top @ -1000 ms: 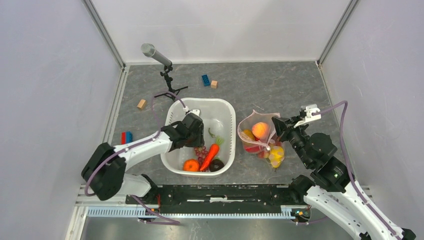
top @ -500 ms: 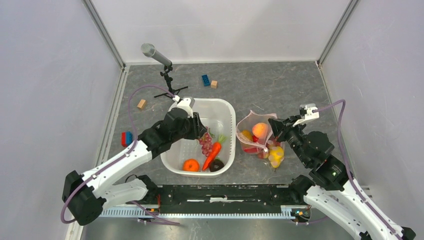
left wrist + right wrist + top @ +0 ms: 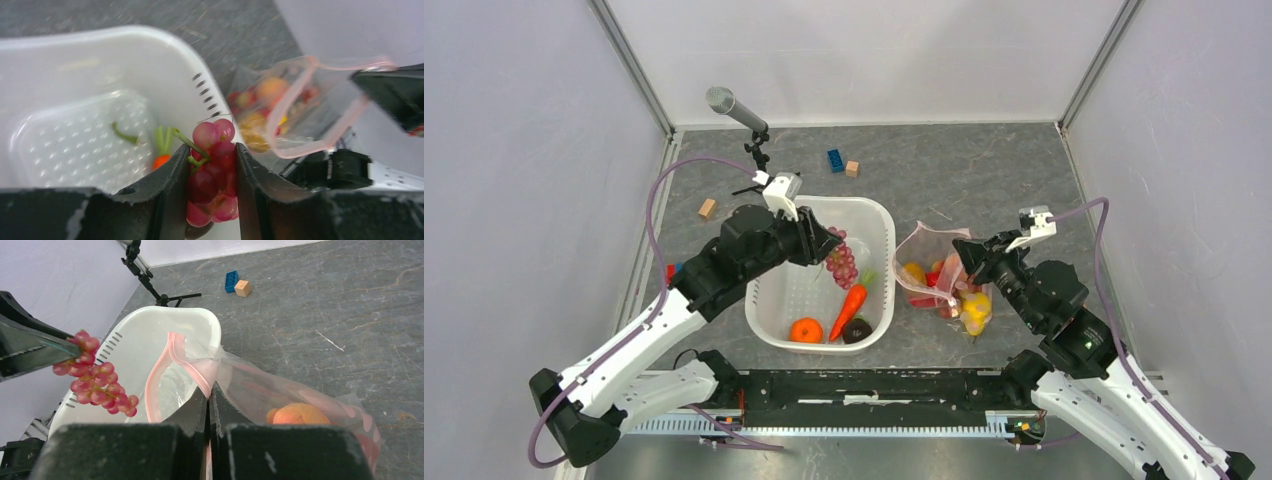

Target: Place the food in the zip-top bag and seal the zipper

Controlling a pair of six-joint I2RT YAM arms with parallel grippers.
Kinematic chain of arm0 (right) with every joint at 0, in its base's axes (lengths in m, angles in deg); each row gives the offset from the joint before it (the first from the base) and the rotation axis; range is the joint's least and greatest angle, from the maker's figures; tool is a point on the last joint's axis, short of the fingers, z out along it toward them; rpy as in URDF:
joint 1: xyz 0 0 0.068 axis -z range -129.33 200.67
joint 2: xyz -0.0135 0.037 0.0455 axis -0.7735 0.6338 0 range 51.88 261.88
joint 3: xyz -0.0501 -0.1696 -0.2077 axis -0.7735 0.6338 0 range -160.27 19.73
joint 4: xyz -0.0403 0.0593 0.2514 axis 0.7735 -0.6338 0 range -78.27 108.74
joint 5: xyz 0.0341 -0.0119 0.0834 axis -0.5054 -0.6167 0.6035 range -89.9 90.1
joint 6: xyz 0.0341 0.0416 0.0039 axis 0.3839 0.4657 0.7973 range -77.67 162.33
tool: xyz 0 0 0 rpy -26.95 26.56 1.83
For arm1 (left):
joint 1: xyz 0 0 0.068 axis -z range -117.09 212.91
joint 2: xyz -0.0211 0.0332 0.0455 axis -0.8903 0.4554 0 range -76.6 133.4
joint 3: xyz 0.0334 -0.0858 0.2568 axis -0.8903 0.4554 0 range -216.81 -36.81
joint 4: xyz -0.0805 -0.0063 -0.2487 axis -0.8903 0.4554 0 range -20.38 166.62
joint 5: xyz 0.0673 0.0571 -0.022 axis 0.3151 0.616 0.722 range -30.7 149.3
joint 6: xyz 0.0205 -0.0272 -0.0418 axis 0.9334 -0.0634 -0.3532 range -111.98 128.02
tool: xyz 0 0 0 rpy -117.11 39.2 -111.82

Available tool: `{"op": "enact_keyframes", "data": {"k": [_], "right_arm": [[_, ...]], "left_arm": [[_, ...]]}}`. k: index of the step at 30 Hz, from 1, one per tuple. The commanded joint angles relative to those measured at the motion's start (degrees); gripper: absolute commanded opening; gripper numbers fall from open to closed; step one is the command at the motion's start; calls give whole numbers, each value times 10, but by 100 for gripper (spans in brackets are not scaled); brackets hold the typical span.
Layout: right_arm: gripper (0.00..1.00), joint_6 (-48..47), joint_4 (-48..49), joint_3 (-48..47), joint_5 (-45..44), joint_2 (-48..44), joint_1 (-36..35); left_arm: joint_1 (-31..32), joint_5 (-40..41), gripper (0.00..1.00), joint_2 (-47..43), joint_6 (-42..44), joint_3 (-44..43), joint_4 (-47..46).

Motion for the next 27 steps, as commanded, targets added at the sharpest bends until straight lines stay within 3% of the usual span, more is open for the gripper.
{"op": "enact_keyframes", "data": {"k": [1, 12, 18, 22, 27], "right_arm": [[1, 18, 39, 1, 24, 9, 1], [1, 41, 66, 13, 48, 14, 1], [1, 55, 88, 12, 81, 22, 1], [1, 61, 93, 11, 86, 24, 1], [1, 65, 101, 12, 92, 20, 1]], "left_arm": [[0, -97, 40, -12, 13, -44, -80], [14, -171, 40, 26, -32, -48, -249], [65, -106, 38, 63, -45, -3, -378], [119, -42, 37, 105, 6, -14, -411], [138, 43, 37, 155, 34, -3, -492]]}}
